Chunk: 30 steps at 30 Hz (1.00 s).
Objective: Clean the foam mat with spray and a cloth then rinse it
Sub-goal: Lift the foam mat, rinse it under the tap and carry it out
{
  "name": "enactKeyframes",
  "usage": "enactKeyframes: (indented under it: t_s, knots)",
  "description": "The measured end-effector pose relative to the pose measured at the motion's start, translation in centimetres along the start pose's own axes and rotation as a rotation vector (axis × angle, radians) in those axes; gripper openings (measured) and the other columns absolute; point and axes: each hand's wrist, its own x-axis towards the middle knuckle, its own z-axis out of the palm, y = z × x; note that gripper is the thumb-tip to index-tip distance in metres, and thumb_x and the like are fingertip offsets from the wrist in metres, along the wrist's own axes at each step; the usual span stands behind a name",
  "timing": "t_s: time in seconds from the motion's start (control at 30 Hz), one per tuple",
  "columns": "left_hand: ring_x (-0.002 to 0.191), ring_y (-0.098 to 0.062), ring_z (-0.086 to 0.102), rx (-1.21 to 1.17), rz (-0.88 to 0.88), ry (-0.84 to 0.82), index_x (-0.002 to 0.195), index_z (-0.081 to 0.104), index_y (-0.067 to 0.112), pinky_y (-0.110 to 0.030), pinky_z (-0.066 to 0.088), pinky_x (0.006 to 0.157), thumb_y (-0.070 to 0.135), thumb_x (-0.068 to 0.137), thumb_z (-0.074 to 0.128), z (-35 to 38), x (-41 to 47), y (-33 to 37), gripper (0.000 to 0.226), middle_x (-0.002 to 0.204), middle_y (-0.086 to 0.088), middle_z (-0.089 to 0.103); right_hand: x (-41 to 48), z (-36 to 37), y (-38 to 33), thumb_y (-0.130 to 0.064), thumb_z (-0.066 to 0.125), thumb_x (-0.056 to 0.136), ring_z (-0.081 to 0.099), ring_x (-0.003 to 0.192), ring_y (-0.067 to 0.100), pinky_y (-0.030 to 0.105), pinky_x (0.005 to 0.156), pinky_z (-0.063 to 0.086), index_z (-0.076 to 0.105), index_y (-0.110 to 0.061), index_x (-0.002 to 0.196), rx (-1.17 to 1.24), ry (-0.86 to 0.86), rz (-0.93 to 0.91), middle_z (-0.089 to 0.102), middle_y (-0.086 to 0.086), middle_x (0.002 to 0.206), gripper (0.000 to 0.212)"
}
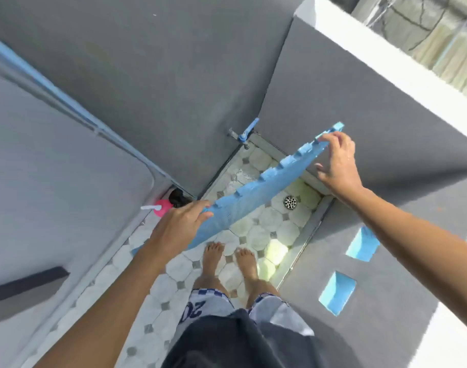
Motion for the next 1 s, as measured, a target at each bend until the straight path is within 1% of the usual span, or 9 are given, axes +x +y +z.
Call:
enactKeyframes:
  t_s: [0.13, 0.2, 0.27, 0.37, 0.43, 0.53, 0.7, 0.83, 1.0]
  knots:
    - [0.076, -0.015, 0.063, 0.11, -0.141, 0.117, 0.106, 0.066, 0.026, -0.028, 0.051, 0.054, 0.049, 0.098, 0.045, -3.8, -7.2, 1.2, 0.033, 0.092, 0.008, 0.077, 2.2, -1.7, -5.4, -0.014, 0.084, 0.073, 0.044, 0.132, 0.039, 0.056, 0.102, 0.041, 0.054, -0.024, 0.137, -0.029, -0.028, -0.128, 0.049, 0.015, 0.141, 0.072]
    - [0.073, -0.013, 0.064, 0.132, -0.251, 0.124, 0.105, 0.071, 0.023, -0.026, 0.052, 0.054, 0.048, 0.095, 0.05, -4.7, -10.7, 1.4, 0.035, 0.095, 0.009, 0.077, 3.2, -1.1, -7.3, -0.023, 0.085, 0.077, 0.052, 0.127, 0.039, 0.057, 0.102, 0.036, 0.066, -0.023, 0.127, -0.12, -0.139, -0.253, 0.06, 0.011, 0.133, 0.054]
    - [0.064, -0.013, 0.064, 0.128, -0.463, 0.162, 0.107, 0.073, 0.023, -0.026, 0.054, 0.057, 0.051, 0.095, 0.047, -6.1, -16.1, 1.6, 0.04, 0.098, 0.009, 0.077, 3.1, 1.3, -11.2, -0.024, 0.087, 0.077, 0.061, 0.118, 0.038, 0.056, 0.104, 0.032, 0.074, -0.02, 0.114, -0.161, -0.248, -0.447, 0.07, 0.008, 0.121, 0.039]
    - [0.07, -0.022, 0.071, 0.139, -0.741, 0.178, 0.11, 0.069, 0.024, -0.032, 0.055, 0.065, 0.061, 0.1, 0.029, -7.6, -24.9, 1.8, 0.056, 0.1, 0.008, 0.077, 1.1, 5.8, -19.4, -0.02, 0.093, 0.072, 0.066, 0.109, 0.035, 0.052, 0.106, 0.033, 0.077, -0.021, 0.103, -0.173, -0.346, -0.604, 0.075, 0.005, 0.105, 0.035]
    - [0.077, -0.024, 0.069, 0.107, -0.952, 0.201, 0.111, 0.067, 0.022, -0.031, 0.047, 0.065, 0.057, 0.101, 0.029, -8.4, -31.4, 2.5, 0.053, 0.1, 0.007, 0.075, -2.3, 9.2, -25.2, -0.019, 0.095, 0.067, 0.069, 0.1, 0.035, 0.051, 0.099, 0.042, 0.078, -0.021, 0.098, -0.143, -0.405, -0.729, 0.075, 0.004, 0.096, 0.036]
    - [0.087, -0.024, 0.065, -0.007, -1.309, 0.296, 0.115, 0.065, 0.022, -0.03, 0.035, 0.07, 0.035, 0.105, 0.045, -8.0, -41.6, 4.4, 0.027, 0.106, 0.004, 0.072, -9.1, 14.2, -33.5, -0.011, 0.097, 0.062, 0.071, 0.087, 0.034, 0.05, 0.084, 0.053, 0.078, -0.015, 0.093, -0.053, -0.539, -0.951, 0.074, 0.006, 0.088, 0.036]
    - [0.079, -0.026, 0.057, -0.204, -1.738, 0.567, 0.111, 0.069, 0.019, -0.03, 0.029, 0.069, 0.023, 0.102, 0.055, -2.7, -56.1, 10.1, 0.017, 0.101, -0.005, 0.073, -22.8, 21.4, -44.7, -0.005, 0.093, 0.065, 0.065, 0.09, 0.029, 0.043, 0.084, 0.053, 0.076, -0.014, 0.091, -0.014, -0.797, -1.234, 0.064, -0.005, 0.091, 0.033]
    - [0.086, -0.029, 0.07, -0.268, -1.912, 0.762, 0.104, 0.071, 0.019, -0.028, 0.031, 0.068, 0.025, 0.097, 0.059, 2.5, -64.0, 13.5, 0.016, 0.093, -0.003, 0.075, -32.5, 27.6, -51.4, -0.002, 0.094, 0.062, 0.065, 0.088, 0.028, 0.046, 0.082, 0.055, 0.075, -0.016, 0.089, -0.07, -0.949, -1.48, 0.065, -0.007, 0.091, 0.036]
    - [0.083, -0.03, 0.073, -0.386, -2.027, 0.971, 0.098, 0.069, 0.029, -0.035, 0.05, 0.07, 0.055, 0.086, 0.038, 9.2, -70.2, 13.0, 0.042, 0.09, 0.002, 0.078, -42.1, 36.0, -58.1, -0.004, 0.091, 0.068, 0.061, 0.094, 0.024, 0.044, 0.085, 0.052, 0.074, -0.021, 0.091, -0.247, -1.057, -1.577, 0.064, -0.009, 0.094, 0.033]
